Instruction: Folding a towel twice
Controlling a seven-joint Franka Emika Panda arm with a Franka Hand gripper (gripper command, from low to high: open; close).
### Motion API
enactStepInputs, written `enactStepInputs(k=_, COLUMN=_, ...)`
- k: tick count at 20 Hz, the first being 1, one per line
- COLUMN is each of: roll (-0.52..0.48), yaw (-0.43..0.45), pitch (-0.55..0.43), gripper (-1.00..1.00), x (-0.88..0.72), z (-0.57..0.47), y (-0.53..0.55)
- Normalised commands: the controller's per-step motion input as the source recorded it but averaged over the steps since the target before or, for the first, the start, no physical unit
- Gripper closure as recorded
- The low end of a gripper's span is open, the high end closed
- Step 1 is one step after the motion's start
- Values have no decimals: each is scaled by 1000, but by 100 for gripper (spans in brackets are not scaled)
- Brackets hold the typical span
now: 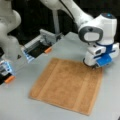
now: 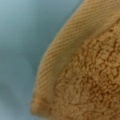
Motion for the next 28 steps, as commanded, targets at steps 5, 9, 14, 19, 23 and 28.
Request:
enactStepInputs(k=5, roll=-311, yaw=30, pitch=0, gripper=-100, x=236, z=-77, y=143)
enactStepInputs(k=9, roll=-285, yaw=30, pitch=-15, gripper=-100, x=259, z=-85, y=204)
enactStepInputs(k=14, roll=-278, yaw=31, pitch=-26, gripper=100, x=233, z=-76, y=223)
enactStepInputs(k=19, roll=-281, yaw=42, pitch=-24, gripper=100, x=198, z=-100, y=177)
enactStepInputs(k=23, roll=-238, yaw=48, pitch=-20, gripper=100, x=169, z=-95, y=117)
enactStepInputs(k=28, roll=-231, yaw=30, pitch=-16, gripper=100, x=167, z=-83, y=124)
